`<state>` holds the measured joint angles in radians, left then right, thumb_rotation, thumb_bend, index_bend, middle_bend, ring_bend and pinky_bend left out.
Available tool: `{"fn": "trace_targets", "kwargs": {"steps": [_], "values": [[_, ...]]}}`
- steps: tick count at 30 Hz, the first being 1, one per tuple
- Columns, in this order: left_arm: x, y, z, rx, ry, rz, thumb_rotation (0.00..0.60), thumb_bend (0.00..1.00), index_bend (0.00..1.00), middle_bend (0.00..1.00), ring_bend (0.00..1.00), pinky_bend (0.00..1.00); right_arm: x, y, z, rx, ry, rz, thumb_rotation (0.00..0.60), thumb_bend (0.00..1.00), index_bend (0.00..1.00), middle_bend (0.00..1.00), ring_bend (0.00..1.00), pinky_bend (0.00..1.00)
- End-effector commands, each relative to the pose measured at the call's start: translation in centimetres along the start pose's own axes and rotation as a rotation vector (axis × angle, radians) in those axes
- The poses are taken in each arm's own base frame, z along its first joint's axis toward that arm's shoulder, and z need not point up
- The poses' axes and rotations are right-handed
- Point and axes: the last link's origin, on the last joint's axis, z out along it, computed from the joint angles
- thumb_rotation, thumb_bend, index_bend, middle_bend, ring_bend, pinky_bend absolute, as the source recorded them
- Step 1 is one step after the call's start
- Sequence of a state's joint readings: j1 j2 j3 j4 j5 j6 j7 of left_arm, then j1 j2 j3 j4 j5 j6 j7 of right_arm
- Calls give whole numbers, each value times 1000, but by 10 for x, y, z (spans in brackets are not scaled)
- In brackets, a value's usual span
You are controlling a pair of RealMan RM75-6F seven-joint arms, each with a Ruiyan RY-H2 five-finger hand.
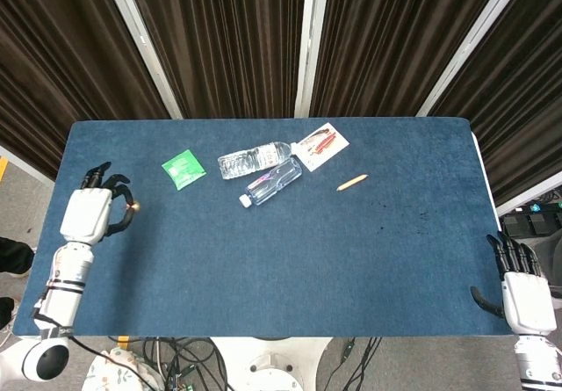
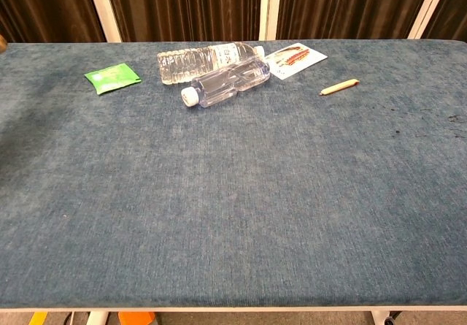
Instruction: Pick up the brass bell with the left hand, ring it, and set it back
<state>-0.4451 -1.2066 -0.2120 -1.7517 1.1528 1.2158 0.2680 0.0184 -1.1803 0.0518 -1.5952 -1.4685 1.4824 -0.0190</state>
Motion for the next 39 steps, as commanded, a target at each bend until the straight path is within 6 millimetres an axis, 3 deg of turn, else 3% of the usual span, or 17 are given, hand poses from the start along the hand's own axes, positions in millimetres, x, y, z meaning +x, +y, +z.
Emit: {"fn": "trace_targets", "kwargs": {"steps": [1,3,6,8,12,15,18,19,21,25,27,30,33,34,36,37,39], "values": [[-8,-1,-1,-62,-9,178,600,442,621,289,58,105,1,-1,0,3,3,0,600,157,0,0,0,0],[-18,4,0,9,9,119,600,425,631,297,71,104,1,0,0,1,5,-1,600,157,0,0,0,0],[-22,18,-5,29,-138,-236,600,427,633,302,78,108,2,3,-1,-11,5,-2,600,157,0,0,0,0],[-18,19,-8,-26,-183,-203,600,431,633,301,78,110,1,3,0,-15,0,1,600,157,0,0,0,0],[-12,11,-3,11,-10,-19,600,430,635,301,78,103,-3,1,0,-5,-10,5,600,157,0,0,0,0],[-19,35,-12,-9,-180,-379,600,438,636,297,78,105,-3,2,0,-8,-9,3,600,157,0,0,0,0],[-10,17,-6,-87,-47,26,600,449,637,285,77,102,-2,4,1,-15,-6,6,600,158,0,0,0,0],[-13,17,-5,-55,10,60,600,441,644,285,77,100,-3,4,1,-13,-7,6,600,157,0,0,0,0],[-19,21,-5,-10,-3,-48,600,435,651,285,77,98,-3,3,0,-9,-11,3,600,157,0,0,0,0],[-21,49,-18,-119,-272,-398,600,433,656,256,62,97,-3,5,0,-20,-9,5,600,157,0,0,0,0],[-14,46,-18,-185,-267,-321,600,435,655,248,56,95,-4,5,1,-20,-11,6,600,157,0,0,0,0],[-9,22,-6,-117,-76,-36,600,434,657,248,56,91,-5,3,1,-9,-15,6,600,157,0,0,0,0],[-19,44,-16,-90,-177,-298,600,428,660,248,56,84,-5,5,0,-16,-14,4,600,157,0,0,0,0],[-13,43,-17,-121,-166,-256,600,435,659,248,55,79,-5,6,0,-22,-14,5,600,157,0,0,0,0],[-6,31,-13,-146,-18,44,600,435,664,248,56,69,-5,6,1,-24,-15,8,600,157,0,0,0,0],[-10,33,-12,-118,28,77,600,427,670,248,56,67,-5,6,1,-20,-17,8,600,157,0,0,0,0],[-20,38,-14,-82,-34,-60,600,421,676,248,56,65,-6,5,1,-14,-20,6,600,157,0,0,0,0]]}}
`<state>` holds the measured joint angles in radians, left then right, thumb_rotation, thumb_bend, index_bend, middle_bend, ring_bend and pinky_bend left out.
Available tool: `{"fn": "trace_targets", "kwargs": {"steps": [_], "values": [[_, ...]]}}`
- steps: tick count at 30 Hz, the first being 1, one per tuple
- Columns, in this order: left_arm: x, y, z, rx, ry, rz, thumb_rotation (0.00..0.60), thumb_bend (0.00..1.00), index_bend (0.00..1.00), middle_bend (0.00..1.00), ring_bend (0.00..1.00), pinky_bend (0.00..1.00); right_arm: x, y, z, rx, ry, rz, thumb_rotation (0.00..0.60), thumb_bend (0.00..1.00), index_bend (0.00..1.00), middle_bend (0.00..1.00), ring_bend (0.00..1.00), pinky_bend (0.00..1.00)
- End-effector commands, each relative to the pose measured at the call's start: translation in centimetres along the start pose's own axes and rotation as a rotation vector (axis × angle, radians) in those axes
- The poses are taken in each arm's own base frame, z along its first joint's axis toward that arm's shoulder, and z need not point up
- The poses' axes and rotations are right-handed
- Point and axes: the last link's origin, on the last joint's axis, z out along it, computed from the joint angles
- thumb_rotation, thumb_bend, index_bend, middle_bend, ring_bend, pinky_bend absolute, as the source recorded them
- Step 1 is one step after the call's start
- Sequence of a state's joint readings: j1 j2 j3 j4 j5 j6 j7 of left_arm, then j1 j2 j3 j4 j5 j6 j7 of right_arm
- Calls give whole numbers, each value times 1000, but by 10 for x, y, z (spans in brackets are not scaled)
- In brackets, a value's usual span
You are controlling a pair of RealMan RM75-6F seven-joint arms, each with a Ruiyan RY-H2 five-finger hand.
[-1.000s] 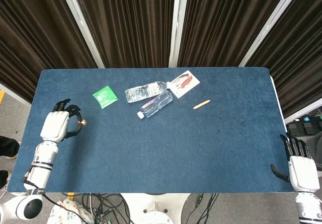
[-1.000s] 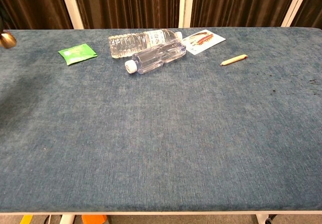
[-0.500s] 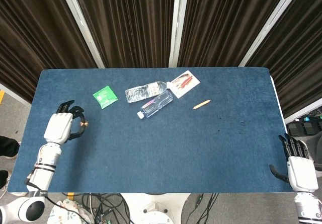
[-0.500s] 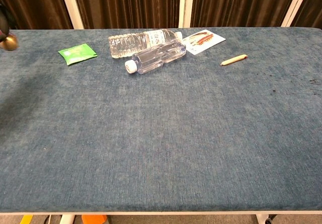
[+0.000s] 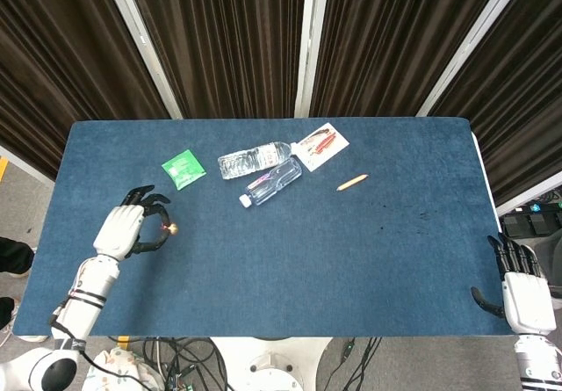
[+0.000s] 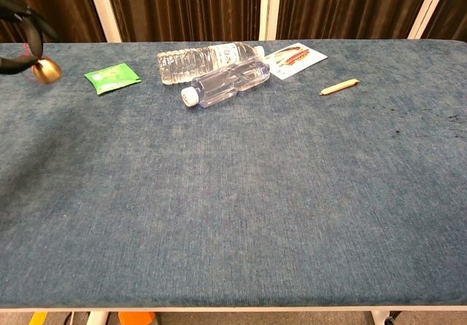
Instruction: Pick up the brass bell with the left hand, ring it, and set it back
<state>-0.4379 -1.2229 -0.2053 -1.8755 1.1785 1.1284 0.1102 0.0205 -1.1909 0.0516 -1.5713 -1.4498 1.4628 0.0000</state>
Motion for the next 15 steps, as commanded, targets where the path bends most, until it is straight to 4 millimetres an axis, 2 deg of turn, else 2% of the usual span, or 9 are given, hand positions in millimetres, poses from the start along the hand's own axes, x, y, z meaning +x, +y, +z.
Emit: {"fn": "trace_targets", "kwargs": {"steps": [1,4,7,10,12,14,15], "values": [[-5,-3,1,14,43,159,600,421,676,248,56,63,-1,-1,-1,4,-3,-2,600,157,0,0,0,0],[-9,-2,-1,-10,-26,136,600,421,674,247,56,58,-1,1,0,-5,-2,0,600,157,0,0,0,0],[2,-14,4,28,168,435,600,422,676,247,56,50,-1,0,0,-2,-3,0,600,158,0,0,0,0],[-2,-21,7,131,202,455,600,423,683,247,56,49,0,0,0,-1,-2,-2,600,157,0,0,0,0],[-5,-20,6,128,165,439,600,423,683,247,56,49,0,1,0,-5,-1,0,600,157,0,0,0,0],[-16,-5,0,67,52,234,600,422,683,245,56,49,0,1,0,-5,-3,1,600,158,0,0,0,0],[-15,-1,-2,42,23,176,600,423,682,243,56,48,-1,0,0,-3,-5,1,600,158,0,0,0,0]]}}
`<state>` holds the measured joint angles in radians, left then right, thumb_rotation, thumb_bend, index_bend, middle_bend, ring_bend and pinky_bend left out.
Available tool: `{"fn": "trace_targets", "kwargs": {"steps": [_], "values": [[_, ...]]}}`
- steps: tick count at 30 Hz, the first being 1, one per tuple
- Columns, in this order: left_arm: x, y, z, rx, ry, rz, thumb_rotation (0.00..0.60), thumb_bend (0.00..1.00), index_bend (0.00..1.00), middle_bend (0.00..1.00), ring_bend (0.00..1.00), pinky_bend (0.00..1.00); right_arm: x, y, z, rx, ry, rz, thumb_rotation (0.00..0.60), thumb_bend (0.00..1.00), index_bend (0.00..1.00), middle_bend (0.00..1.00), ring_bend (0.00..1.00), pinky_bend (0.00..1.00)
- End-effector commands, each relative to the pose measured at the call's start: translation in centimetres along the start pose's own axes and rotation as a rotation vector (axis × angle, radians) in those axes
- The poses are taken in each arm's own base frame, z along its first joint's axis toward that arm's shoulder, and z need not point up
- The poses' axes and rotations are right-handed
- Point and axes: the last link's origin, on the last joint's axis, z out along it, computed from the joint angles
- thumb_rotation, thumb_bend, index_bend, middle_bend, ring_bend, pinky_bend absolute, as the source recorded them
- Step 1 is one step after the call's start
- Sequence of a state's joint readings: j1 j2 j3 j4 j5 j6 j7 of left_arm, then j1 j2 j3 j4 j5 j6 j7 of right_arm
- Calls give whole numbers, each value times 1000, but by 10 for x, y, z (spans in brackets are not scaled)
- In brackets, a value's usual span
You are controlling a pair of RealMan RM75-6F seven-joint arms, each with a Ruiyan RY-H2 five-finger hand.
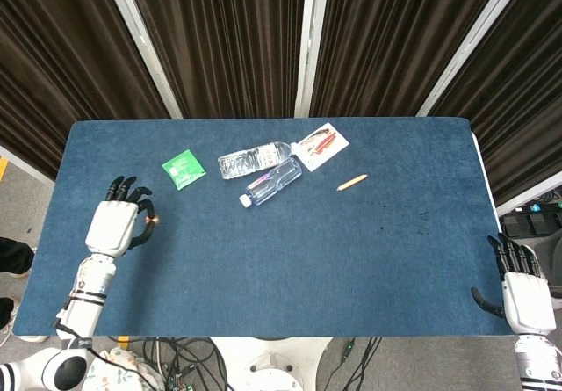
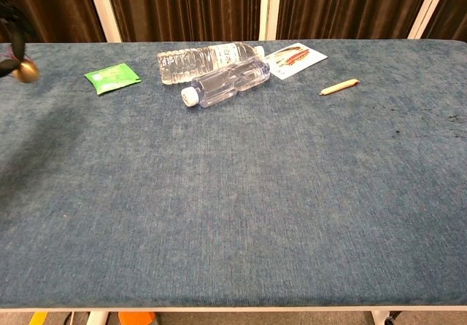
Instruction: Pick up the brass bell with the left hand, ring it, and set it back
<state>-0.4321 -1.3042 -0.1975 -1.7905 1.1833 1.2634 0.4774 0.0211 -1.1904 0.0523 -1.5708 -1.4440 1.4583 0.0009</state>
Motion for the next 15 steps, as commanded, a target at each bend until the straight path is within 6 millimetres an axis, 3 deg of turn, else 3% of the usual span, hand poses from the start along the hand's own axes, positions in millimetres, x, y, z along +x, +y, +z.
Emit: {"fn": "trace_targets", "kwargs": {"steps": [1,4,9,12,13,15], "values": [[-4,11,-6,-54,-77,-128,600,424,681,241,56,48,-1,-2,0,6,-4,-1,600,157,0,0,0,0],[-3,0,-3,-20,0,5,600,424,684,240,56,48,-1,-3,0,13,-1,-2,600,157,0,0,0,0],[-6,14,-12,-57,-141,-218,600,419,685,239,56,48,1,0,0,-1,4,-2,600,157,0,0,0,0],[-5,1,-6,-49,-15,0,600,419,688,230,53,44,0,-1,0,4,-1,1,600,157,0,0,0,0],[-10,2,-6,-9,10,-24,600,419,694,222,52,42,-1,-2,0,8,-3,1,600,157,0,0,0,0],[-19,13,-10,24,-107,-312,600,420,698,215,51,41,-1,-2,-1,8,-2,-2,600,157,0,0,0,0]]}}
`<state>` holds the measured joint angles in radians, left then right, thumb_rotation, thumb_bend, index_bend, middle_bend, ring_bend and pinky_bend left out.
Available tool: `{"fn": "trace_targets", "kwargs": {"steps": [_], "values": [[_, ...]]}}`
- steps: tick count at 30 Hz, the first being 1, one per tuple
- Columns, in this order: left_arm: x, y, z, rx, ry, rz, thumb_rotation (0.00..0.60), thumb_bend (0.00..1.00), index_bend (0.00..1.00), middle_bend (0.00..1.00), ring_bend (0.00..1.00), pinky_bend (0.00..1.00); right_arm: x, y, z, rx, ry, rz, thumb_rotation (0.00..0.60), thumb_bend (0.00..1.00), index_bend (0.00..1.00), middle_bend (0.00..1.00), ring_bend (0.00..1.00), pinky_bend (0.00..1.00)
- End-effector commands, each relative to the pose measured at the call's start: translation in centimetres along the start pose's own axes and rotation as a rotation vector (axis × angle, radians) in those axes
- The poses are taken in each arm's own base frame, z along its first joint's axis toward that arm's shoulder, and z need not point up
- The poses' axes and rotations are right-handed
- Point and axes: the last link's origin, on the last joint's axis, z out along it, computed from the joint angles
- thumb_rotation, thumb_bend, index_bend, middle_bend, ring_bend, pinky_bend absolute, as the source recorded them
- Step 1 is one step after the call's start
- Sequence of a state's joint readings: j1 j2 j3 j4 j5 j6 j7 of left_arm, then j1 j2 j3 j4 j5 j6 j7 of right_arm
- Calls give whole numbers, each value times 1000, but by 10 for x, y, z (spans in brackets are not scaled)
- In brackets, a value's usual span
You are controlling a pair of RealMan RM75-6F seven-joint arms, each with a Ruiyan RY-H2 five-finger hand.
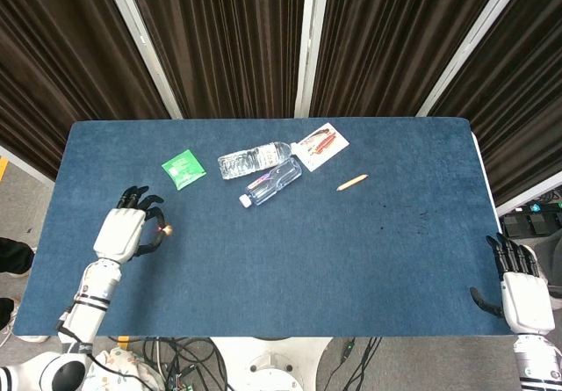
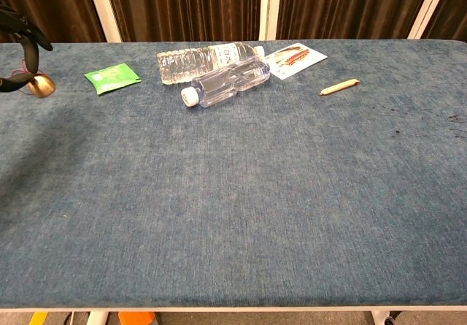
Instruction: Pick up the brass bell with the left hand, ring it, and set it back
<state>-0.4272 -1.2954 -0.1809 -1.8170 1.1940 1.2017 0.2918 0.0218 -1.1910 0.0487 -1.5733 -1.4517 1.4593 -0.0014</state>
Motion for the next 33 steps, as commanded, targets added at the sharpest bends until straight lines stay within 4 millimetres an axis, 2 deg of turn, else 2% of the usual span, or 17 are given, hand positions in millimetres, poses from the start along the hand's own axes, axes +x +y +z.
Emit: {"fn": "trace_targets", "kwargs": {"steps": [1,4,7,9,10,11,12,14,15,17,20,27,33], "values": [[-12,2,-2,60,-81,-205,600,424,696,212,50,40,1,1,0,-4,3,-2,600,157,0,0,0,0],[-15,-10,2,15,-96,-50,600,424,693,208,49,39,2,3,1,-11,5,1,600,157,0,0,0,0],[-18,-7,2,6,-118,-170,600,419,693,207,49,38,0,2,0,-8,0,-1,600,157,0,0,0,0],[-16,-18,5,-1,-73,-4,600,420,692,207,49,38,0,1,0,-7,-1,-2,600,157,0,0,0,0],[-14,-28,7,18,-12,203,600,420,692,207,49,37,0,2,0,-7,0,-2,600,157,0,0,0,0],[-15,-32,8,40,24,334,600,420,693,207,49,36,0,2,0,-8,1,-1,600,157,0,0,0,0],[-18,-30,7,58,26,345,600,417,695,207,49,36,1,1,1,-7,3,0,600,158,0,0,0,0],[-27,-13,2,85,-88,-9,600,413,694,207,49,34,1,2,1,-8,3,-1,600,157,0,0,0,0],[-24,-12,2,87,-113,-98,600,417,691,207,49,33,1,2,1,-8,2,-1,600,157,0,0,0,0],[-14,-20,4,39,-72,43,600,421,688,207,49,29,0,2,1,-8,1,0,600,157,0,0,0,0],[-17,-17,2,2,-25,126,600,418,692,208,49,30,0,1,1,-5,-1,-1,600,158,0,0,0,0],[-31,-14,1,-15,-75,79,600,418,692,208,49,29,2,1,0,-4,7,-1,600,157,0,0,0,0],[-53,-8,4,-40,-117,77,600,418,692,207,49,29,4,2,1,-9,10,-1,600,157,0,0,0,0]]}}
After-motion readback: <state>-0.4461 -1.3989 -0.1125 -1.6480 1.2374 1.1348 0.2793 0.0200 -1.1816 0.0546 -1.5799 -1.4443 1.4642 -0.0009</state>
